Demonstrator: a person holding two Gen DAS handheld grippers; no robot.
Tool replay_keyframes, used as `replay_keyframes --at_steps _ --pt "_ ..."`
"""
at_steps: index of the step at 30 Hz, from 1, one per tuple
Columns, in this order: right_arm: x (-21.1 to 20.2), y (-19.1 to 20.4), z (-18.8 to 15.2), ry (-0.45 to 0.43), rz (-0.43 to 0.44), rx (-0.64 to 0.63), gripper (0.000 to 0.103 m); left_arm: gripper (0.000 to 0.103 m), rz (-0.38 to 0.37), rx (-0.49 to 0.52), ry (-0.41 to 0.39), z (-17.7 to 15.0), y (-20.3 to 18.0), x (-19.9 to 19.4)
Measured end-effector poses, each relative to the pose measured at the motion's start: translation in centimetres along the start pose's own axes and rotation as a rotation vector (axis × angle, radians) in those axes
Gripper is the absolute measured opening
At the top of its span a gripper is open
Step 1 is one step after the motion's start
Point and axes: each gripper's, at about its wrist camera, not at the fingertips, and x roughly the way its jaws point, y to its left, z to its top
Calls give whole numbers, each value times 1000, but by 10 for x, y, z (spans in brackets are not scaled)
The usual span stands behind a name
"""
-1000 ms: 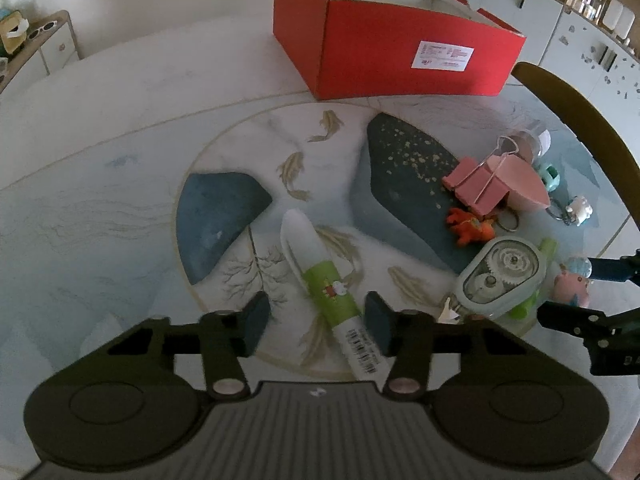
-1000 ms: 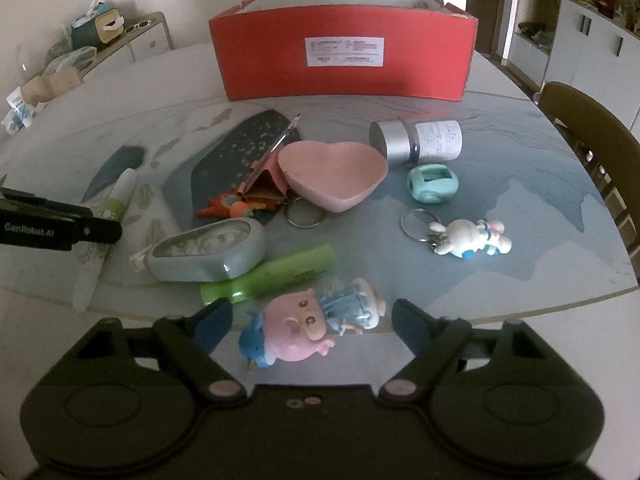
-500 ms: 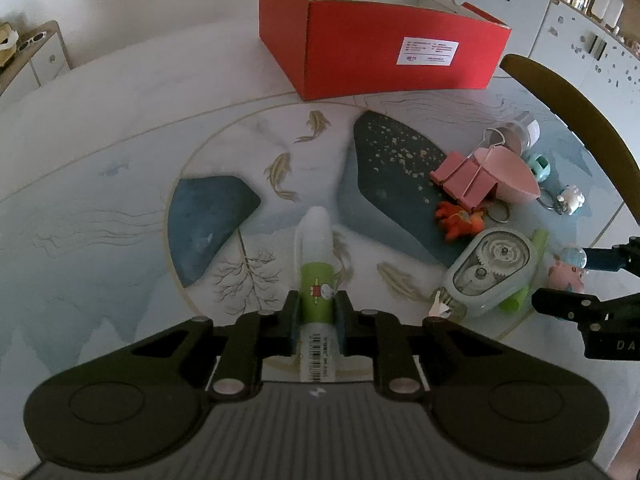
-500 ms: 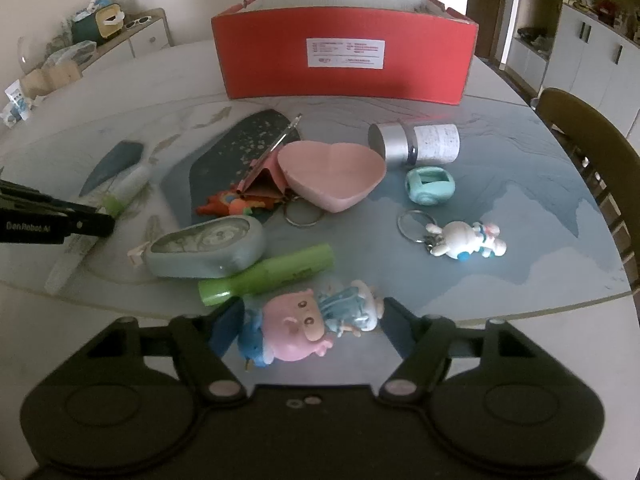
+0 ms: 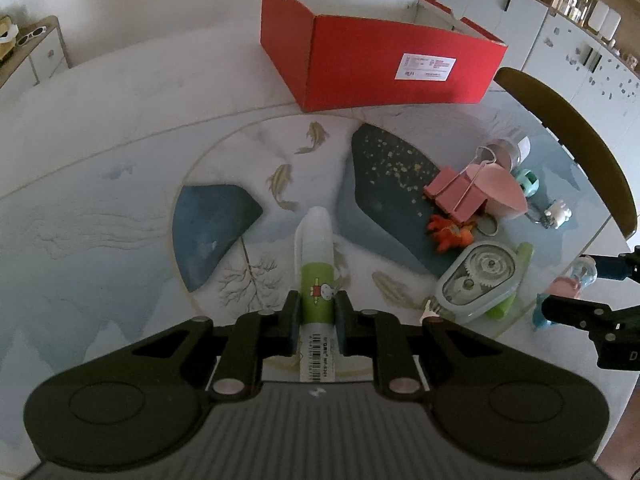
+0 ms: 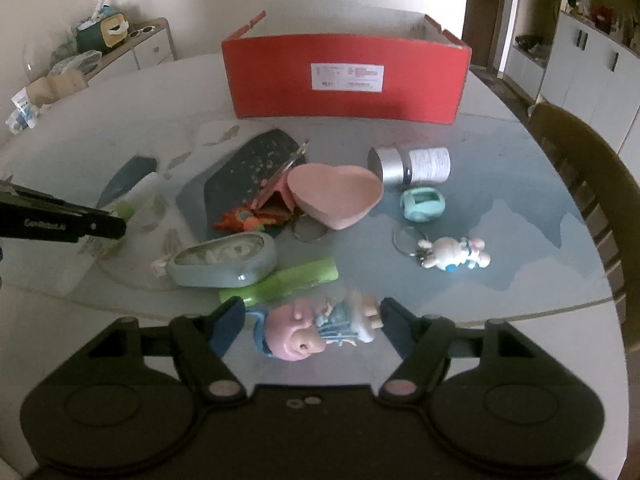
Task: Organize rigid objects
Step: 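Grasp the glue stick with the left tool while the right tool grasps the pink figurine, then carry the glue stick and pink figurine into the red box with both tools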
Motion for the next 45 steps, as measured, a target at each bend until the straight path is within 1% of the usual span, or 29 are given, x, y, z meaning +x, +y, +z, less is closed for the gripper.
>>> replay_keyframes --at_steps 12,19,28,34,41,45 --pt "-24 6 20 -41 24 -14 73 17 -31 -8 -27 13 0 -19" --pt "-41 2 46 -64 37 -5 73 17 -54 -26 -41 31 2 -29" --pt "-54 -3 89 -85 37 -24 73 17 -67 -16 -74 67 2 -40" --pt "-58 -12 119 -119 29 -36 73 17 -74 8 -97 96 -1 -43" --pt "-50 -28 158 -150 9 -30 73 17 -82 32 -140 136 -6 -49" --pt "-42 -37 181 -167 -5 -26 73 17 -80 49 -153 160 -9 -45"
